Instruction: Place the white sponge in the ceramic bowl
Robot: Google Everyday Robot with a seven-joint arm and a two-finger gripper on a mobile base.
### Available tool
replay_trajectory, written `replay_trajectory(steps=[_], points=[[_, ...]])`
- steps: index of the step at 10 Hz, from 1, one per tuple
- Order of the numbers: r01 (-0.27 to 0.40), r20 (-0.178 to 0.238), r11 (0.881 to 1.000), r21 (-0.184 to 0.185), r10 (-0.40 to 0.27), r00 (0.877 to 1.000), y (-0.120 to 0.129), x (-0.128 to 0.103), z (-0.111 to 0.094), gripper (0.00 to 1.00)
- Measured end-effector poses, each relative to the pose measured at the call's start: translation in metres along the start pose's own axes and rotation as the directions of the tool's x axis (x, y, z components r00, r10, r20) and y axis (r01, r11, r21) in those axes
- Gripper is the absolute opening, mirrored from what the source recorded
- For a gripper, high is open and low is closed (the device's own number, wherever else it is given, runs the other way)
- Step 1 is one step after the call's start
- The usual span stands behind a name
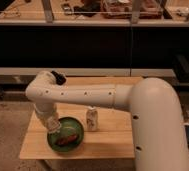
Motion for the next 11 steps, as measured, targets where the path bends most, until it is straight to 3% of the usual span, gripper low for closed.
replay_trajectory(steps=[2, 5, 8, 11], points=[[-0.026, 0.012, 1.0, 0.005, 0.026, 1.0, 0.01, -0.027, 0.01, 0.11], [-0.022, 0.002, 1.0, -0.005, 0.022, 1.0, 0.024, -0.046, 0.032, 0.14], [-0.012, -0.018, 1.0, -0.014, 0.012, 1.0, 0.033, -0.049, 0.052, 0.41], [-0.018, -0.015, 0.998, -0.057, 0.018, 1.0, 0.048, -0.041, 0.061, 0.73]])
